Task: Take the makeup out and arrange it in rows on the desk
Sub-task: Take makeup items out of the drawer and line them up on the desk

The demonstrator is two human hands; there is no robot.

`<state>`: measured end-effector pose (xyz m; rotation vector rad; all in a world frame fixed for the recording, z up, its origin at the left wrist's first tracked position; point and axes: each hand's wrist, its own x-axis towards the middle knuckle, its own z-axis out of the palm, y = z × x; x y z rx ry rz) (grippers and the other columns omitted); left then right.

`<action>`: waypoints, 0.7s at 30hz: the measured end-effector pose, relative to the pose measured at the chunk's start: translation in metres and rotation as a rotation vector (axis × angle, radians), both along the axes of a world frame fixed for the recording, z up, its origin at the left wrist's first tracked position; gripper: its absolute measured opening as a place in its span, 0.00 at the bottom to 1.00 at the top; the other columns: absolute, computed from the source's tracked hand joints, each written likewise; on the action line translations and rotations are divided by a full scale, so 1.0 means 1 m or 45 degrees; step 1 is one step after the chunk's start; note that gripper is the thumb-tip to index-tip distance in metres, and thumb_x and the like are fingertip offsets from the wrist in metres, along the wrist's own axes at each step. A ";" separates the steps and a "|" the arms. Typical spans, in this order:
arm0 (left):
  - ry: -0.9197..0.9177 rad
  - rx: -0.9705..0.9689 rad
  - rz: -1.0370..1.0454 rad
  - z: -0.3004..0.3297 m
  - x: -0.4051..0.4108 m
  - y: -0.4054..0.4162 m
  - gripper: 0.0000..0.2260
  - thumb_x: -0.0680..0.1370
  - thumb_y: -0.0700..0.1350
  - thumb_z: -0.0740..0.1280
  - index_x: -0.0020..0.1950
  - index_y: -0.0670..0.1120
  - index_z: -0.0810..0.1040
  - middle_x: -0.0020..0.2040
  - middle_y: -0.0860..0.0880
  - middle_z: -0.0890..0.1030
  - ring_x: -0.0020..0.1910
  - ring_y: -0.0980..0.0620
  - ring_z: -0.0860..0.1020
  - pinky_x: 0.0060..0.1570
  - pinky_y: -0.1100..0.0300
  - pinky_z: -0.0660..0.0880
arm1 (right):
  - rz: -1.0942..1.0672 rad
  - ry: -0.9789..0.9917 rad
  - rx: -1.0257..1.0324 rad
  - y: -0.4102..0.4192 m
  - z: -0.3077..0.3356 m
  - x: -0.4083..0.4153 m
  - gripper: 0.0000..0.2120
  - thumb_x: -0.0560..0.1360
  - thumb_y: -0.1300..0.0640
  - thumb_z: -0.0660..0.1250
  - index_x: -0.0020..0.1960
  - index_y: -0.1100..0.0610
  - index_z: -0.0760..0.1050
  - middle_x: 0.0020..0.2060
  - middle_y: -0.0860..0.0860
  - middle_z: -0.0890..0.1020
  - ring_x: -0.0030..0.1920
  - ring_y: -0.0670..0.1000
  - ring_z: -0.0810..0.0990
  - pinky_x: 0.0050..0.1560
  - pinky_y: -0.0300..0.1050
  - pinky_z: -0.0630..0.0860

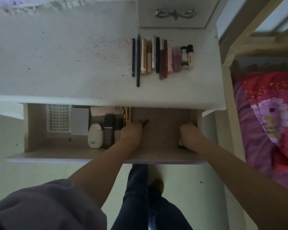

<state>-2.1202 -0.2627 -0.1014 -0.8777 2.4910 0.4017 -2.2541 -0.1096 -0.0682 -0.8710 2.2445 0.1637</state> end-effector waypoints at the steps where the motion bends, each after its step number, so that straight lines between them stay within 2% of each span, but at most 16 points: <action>1: 0.046 0.033 0.010 0.004 0.005 0.003 0.13 0.80 0.43 0.58 0.64 0.46 0.68 0.49 0.46 0.79 0.35 0.51 0.74 0.27 0.61 0.63 | -0.049 -0.023 -0.007 0.001 0.003 -0.001 0.11 0.77 0.65 0.60 0.58 0.68 0.73 0.57 0.65 0.74 0.57 0.62 0.75 0.52 0.47 0.70; 3: 0.205 0.117 0.021 0.015 0.019 0.006 0.09 0.80 0.46 0.59 0.59 0.46 0.69 0.43 0.48 0.78 0.31 0.53 0.70 0.24 0.61 0.58 | -0.080 -0.043 -0.020 0.004 0.007 -0.001 0.12 0.77 0.64 0.61 0.59 0.68 0.72 0.59 0.65 0.73 0.58 0.61 0.74 0.51 0.45 0.69; 6: 0.503 0.320 0.082 0.039 0.038 0.002 0.04 0.79 0.47 0.60 0.50 0.47 0.68 0.39 0.52 0.75 0.34 0.51 0.74 0.30 0.62 0.64 | -0.005 -0.109 -0.011 0.008 0.010 0.001 0.09 0.75 0.63 0.63 0.54 0.66 0.75 0.55 0.62 0.77 0.56 0.59 0.76 0.49 0.43 0.71; 8: 0.653 0.320 0.124 0.061 0.043 -0.008 0.05 0.78 0.47 0.62 0.46 0.51 0.67 0.36 0.56 0.71 0.33 0.59 0.72 0.31 0.69 0.63 | 0.065 -0.178 -0.051 0.010 0.014 0.005 0.06 0.75 0.63 0.64 0.50 0.64 0.75 0.52 0.60 0.80 0.52 0.57 0.78 0.46 0.42 0.71; 11: 0.906 0.250 0.270 0.102 0.034 -0.035 0.06 0.77 0.47 0.63 0.45 0.54 0.67 0.35 0.58 0.73 0.33 0.62 0.74 0.29 0.71 0.67 | 0.153 -0.244 -0.311 0.005 0.039 0.001 0.04 0.78 0.58 0.62 0.50 0.57 0.74 0.49 0.54 0.80 0.49 0.53 0.78 0.43 0.39 0.68; 14: 1.085 0.206 0.395 0.133 0.010 -0.079 0.03 0.77 0.47 0.63 0.47 0.53 0.69 0.37 0.57 0.76 0.34 0.61 0.77 0.31 0.71 0.71 | 0.086 -0.224 -0.662 -0.013 0.090 -0.027 0.07 0.79 0.56 0.60 0.53 0.52 0.76 0.44 0.46 0.77 0.45 0.49 0.77 0.40 0.28 0.67; 17: 1.046 0.191 0.441 0.143 -0.029 -0.124 0.03 0.79 0.47 0.62 0.48 0.50 0.70 0.39 0.53 0.78 0.33 0.58 0.78 0.27 0.72 0.70 | -0.086 -0.030 -0.929 -0.035 0.134 -0.082 0.11 0.81 0.55 0.54 0.55 0.48 0.74 0.41 0.47 0.74 0.36 0.45 0.73 0.35 0.30 0.70; 19: 0.929 0.232 0.515 0.139 -0.058 -0.146 0.05 0.79 0.47 0.62 0.48 0.46 0.71 0.41 0.47 0.79 0.31 0.54 0.79 0.28 0.65 0.74 | -0.083 0.170 -0.892 -0.052 0.140 -0.123 0.14 0.82 0.56 0.53 0.60 0.53 0.75 0.44 0.56 0.76 0.39 0.51 0.74 0.42 0.40 0.69; 21: 0.794 0.244 0.548 0.132 -0.085 -0.160 0.07 0.79 0.46 0.62 0.49 0.43 0.73 0.43 0.43 0.81 0.34 0.48 0.81 0.37 0.54 0.80 | -0.176 0.235 -0.781 -0.068 0.132 -0.152 0.15 0.82 0.56 0.53 0.64 0.59 0.73 0.50 0.63 0.78 0.46 0.59 0.76 0.46 0.48 0.71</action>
